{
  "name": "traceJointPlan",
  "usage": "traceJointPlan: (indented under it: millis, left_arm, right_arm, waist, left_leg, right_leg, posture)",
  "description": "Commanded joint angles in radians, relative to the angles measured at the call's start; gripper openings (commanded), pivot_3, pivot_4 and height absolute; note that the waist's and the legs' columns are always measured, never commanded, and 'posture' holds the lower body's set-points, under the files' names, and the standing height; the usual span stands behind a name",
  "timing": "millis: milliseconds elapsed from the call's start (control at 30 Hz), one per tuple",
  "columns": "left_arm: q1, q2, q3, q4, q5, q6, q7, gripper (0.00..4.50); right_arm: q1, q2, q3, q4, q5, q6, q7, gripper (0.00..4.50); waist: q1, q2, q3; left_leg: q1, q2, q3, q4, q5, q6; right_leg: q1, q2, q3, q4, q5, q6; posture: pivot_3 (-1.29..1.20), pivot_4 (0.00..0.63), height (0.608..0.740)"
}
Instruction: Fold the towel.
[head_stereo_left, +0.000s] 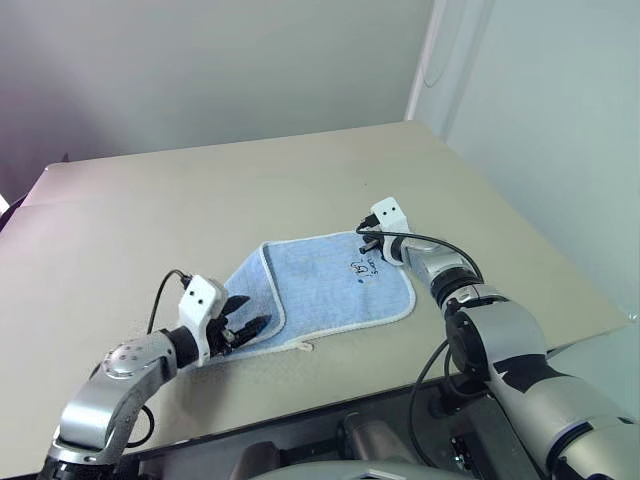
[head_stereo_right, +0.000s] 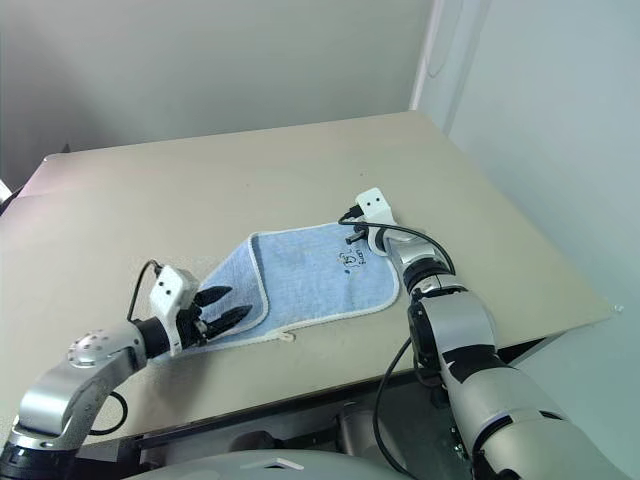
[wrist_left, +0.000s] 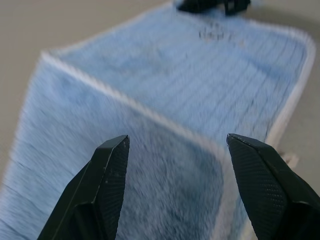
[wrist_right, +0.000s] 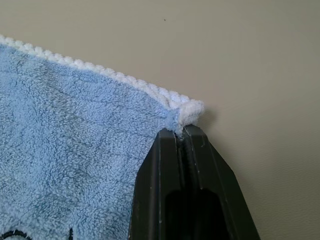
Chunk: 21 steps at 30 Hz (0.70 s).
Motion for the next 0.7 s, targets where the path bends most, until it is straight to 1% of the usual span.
traceJointPlan:
  millis: [33,200,300,433,500,600,700]
  left_arm:
    - [-0.014,0.024,-0.019,-0.001,0.027,-0.017,-0.028,3.28]
    - [-0.042,0.038,-0.080,0.044,0.120,-0.089,-0.042,3.28]
    - [-0.096,0.017,-0.121,0.058,0.126,-0.106,-0.073,3.28]
    - [-0.149,0.026,-0.224,0.112,0.205,-0.132,-0.113,3.28]
    - [-0.161,0.014,-0.230,0.115,0.168,-0.098,-0.144,3.28]
    - [-0.167,0.023,-0.247,0.126,0.175,-0.079,-0.168,3.28]
    - [-0.165,0.000,-0.230,0.139,0.159,-0.067,-0.163,3.28]
  right_arm:
    - [0.005,-0.013,-0.005,-0.021,-0.002,-0.015,-0.017,0.03]
    - [0.012,-0.013,-0.008,-0.024,0.003,-0.023,-0.019,0.03]
    - [0.020,-0.021,-0.001,-0.021,-0.007,-0.027,-0.038,0.03]
    - [0.017,-0.028,-0.002,-0.021,-0.008,-0.025,-0.044,0.03]
    - [0.014,-0.031,-0.004,-0.021,-0.006,-0.021,-0.045,0.03]
    - [0.013,-0.033,-0.002,-0.023,-0.008,-0.025,-0.045,0.03]
    - [0.013,-0.035,-0.002,-0.025,-0.007,-0.024,-0.047,0.03]
  waist:
    - [0.000,0.000,0.000]
    - [0.001,0.000,0.000]
    - [0.004,0.000,0.000]
    - [0.003,0.000,0.000]
    - [0.003,0.000,0.000]
    - [0.005,0.000,0.000]
    - [0.004,0.000,0.000]
  left_leg:
    - [0.000,0.000,0.000,0.000,0.000,0.000]
    - [0.000,0.000,0.000,0.000,0.000,0.000]
    - [0.000,0.000,0.000,0.000,0.000,0.000]
    - [0.000,-0.001,0.000,0.001,0.000,0.000]
    - [0.000,-0.001,0.001,0.001,0.000,0.000]
    - [0.000,-0.001,0.000,0.001,0.000,0.000]
    - [0.000,-0.001,0.000,0.001,0.000,0.000]
  right_leg:
    - [0.000,0.000,0.000,0.000,0.000,0.000]
    - [0.000,0.000,0.000,0.000,0.000,-0.001]
    - [0.000,0.000,0.000,0.000,0.000,-0.001]
    - [0.001,0.000,0.000,0.000,0.000,0.000]
    - [0.001,0.000,0.001,0.000,0.000,0.001]
    - [0.001,0.000,0.001,0.000,0.000,0.001]
    - [0.001,-0.001,0.001,0.000,0.000,0.001]
  posture:
    - [0.00,0.000,0.740]
    - [0.00,0.000,0.740]
    - [0.00,0.000,0.740]
    - [0.00,0.000,0.740]
    - [0.00,0.000,0.740]
    - [0.00,0.000,0.740]
    - [0.00,0.000,0.740]
